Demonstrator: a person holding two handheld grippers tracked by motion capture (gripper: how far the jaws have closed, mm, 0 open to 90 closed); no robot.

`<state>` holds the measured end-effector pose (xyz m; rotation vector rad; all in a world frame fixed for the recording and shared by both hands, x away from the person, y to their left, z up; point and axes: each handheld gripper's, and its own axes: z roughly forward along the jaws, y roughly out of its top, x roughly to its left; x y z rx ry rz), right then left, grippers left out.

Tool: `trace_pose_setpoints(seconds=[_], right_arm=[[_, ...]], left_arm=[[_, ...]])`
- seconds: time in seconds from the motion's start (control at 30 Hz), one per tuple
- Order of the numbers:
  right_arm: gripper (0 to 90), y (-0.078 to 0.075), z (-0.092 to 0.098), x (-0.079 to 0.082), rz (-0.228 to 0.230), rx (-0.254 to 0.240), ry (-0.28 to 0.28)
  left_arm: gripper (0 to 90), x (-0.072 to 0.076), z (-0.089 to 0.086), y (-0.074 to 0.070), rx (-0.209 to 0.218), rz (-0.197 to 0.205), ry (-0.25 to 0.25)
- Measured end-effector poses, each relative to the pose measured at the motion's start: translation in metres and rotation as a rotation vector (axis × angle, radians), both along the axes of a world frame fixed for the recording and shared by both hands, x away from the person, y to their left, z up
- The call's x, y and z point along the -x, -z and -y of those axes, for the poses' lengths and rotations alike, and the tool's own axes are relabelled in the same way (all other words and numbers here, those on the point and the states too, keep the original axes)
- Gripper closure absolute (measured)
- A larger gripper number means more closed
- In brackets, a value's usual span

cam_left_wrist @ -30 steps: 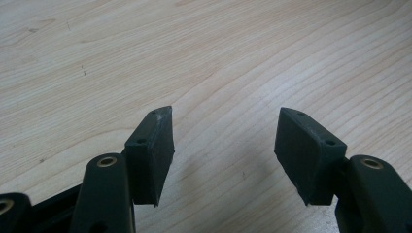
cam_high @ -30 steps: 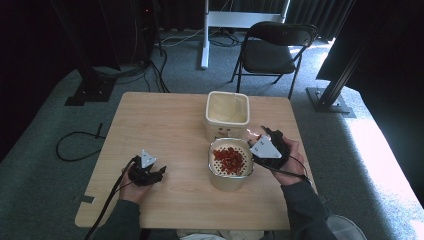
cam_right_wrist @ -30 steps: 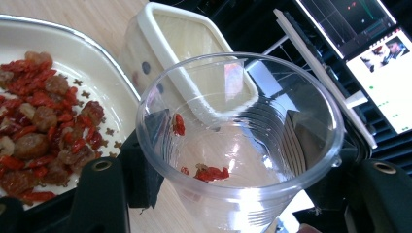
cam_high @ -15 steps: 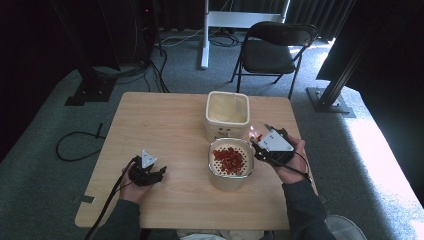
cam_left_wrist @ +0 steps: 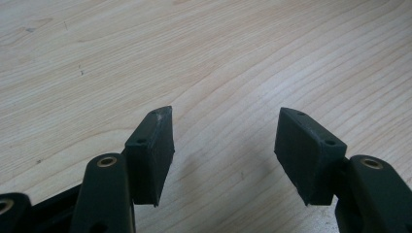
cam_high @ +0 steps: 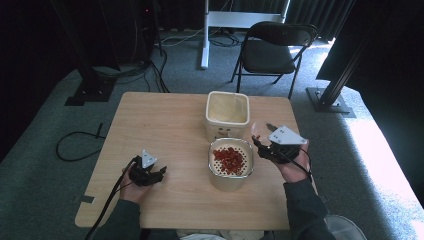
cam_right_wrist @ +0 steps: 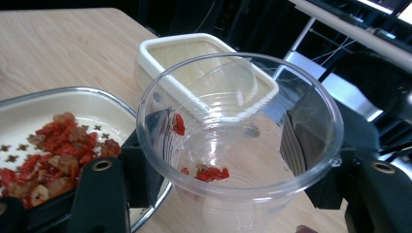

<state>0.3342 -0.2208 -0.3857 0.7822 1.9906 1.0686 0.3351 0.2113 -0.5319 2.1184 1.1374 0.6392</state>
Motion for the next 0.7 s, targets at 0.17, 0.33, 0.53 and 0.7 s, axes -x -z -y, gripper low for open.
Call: trace_pose_setpoints(seconds=[0.17,0.33,0.53,0.7], right_arm=[[35.3,0.0,0.005,-0.004,-0.043,-0.069,-0.004],[35.3,0.002,0.012,-0.009,-0.094,-0.154,-0.005],[35.2,0.003,0.021,-0.015,-0.163,-0.246,0.005],[35.3,0.002,0.026,-0.018,-0.192,-0.298,0.014]], left_arm=[[40.3,0.0,0.0,0.0,0.001,0.002,0.0],[40.2,0.0,0.0,0.0,0.001,0.002,0.0],[40.2,0.0,0.001,0.0,-0.001,0.0,0.0],[40.2,0.0,0.001,0.0,-0.004,-0.002,-0.002]])
